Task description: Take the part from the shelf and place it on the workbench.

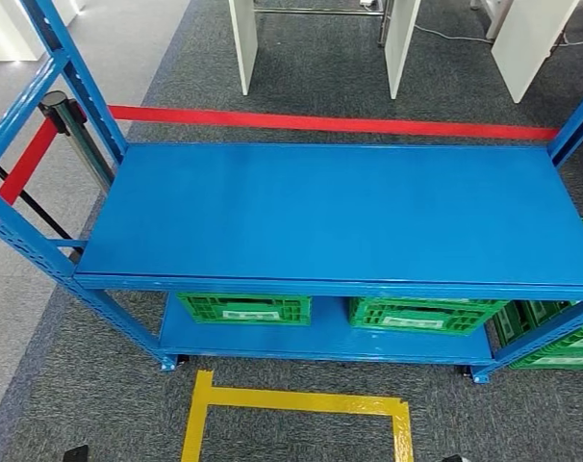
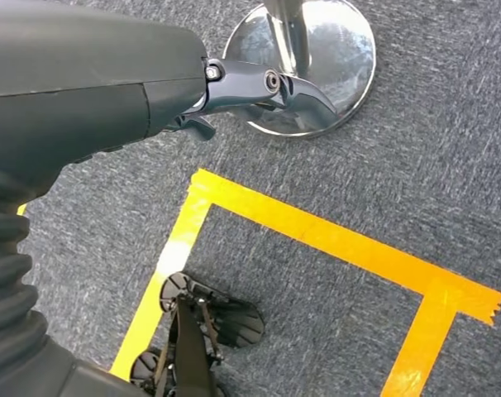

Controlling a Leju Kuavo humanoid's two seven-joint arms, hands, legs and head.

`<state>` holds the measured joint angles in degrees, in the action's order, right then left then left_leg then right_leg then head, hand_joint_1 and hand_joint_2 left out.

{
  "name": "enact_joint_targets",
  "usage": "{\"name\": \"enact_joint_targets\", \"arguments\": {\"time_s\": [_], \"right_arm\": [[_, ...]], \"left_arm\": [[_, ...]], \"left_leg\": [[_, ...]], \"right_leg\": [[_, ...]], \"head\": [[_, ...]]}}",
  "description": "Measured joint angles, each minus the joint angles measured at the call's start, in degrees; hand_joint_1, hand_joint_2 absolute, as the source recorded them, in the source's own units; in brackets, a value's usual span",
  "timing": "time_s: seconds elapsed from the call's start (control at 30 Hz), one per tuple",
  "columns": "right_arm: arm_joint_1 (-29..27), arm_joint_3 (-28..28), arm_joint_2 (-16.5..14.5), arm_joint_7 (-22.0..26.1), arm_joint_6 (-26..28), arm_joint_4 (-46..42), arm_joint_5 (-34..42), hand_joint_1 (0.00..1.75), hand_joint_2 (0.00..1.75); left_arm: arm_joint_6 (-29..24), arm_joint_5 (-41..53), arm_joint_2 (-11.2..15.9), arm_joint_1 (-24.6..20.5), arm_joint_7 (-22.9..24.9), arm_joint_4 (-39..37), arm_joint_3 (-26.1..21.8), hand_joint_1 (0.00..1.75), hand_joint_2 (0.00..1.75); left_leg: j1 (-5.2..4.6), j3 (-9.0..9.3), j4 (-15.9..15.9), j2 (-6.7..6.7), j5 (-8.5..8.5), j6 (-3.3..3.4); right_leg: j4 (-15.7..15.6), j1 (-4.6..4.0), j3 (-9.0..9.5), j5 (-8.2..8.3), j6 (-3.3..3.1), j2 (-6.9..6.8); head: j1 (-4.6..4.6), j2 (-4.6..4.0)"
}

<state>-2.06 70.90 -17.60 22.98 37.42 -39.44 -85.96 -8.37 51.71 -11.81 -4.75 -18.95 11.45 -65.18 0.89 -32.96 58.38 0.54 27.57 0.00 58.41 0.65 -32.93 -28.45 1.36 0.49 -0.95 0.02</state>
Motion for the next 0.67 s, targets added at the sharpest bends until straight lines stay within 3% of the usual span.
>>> {"name": "enact_joint_targets", "arguments": {"time_s": [0.07, 0.27, 0.4, 0.53, 0.67], "right_arm": [[0.3, 0.74, 0.22, -0.18, 0.0, 1.72, -0.11, 0.0, 1.75], [1.1, 1.9, 0.88, -1.7, -0.1, 5.08, -0.25, 0.0, 1.75], [4.87, 8.58, 5.5, -17.15, -14.3, 18.8, 6.03, 0.0, 1.75], [6.5, 12.71, 7.49, -17.89, -21.71, 21.63, 11.15, 0.0, 1.75], [7.62, 14.98, 8.98, -16.35, -25.08, 23.01, 13.64, 0.0, 1.75]], "left_arm": [[0.02, 0.0, 0.01, -0.02, 0.06, 0.01, -0.02, 0.0, 1.75], [0.11, 0.17, 0.01, -0.03, 0.13, 0.01, -0.03, 0.0, 1.75], [1.82, 3.11, 0.16, -0.17, 1.97, 0.01, 0.14, 0.0, 1.75], [2.56, 4.53, 0.48, -0.37, 2.61, 0.0, 0.7, 0.0, 1.75], [2.74, 5.27, 0.73, -0.46, 2.89, 0.0, 1.14, 0.0, 1.75]], "left_leg": [[0.0, -0.01, -0.01, 0.0, 0.0, 0.0], [0.01, 0.0, -0.03, 0.0, 0.02, -0.01], [0.02, 0.09, -0.06, 0.0, 0.03, -0.05], [0.02, 0.16, -0.03, 0.0, 0.02, -0.07], [0.01, 0.23, 0.0, 0.0, 0.0, -0.08]], "right_leg": [[0.0, 0.0, -0.01, -0.01, -0.01, 0.0], [0.0, -0.02, -0.01, -0.05, -0.07, -0.01], [0.0, -0.04, 0.14, -0.05, -0.13, -0.02], [0.0, -0.02, 0.22, 0.01, -0.11, -0.03], [0.0, -0.01, 0.3, 0.03, -0.09, -0.03]], "head": [[-0.01, 0.0], [-0.01, 0.0], [-0.02, 0.0], [-0.02, 0.0], [-0.03, 0.0]]}}
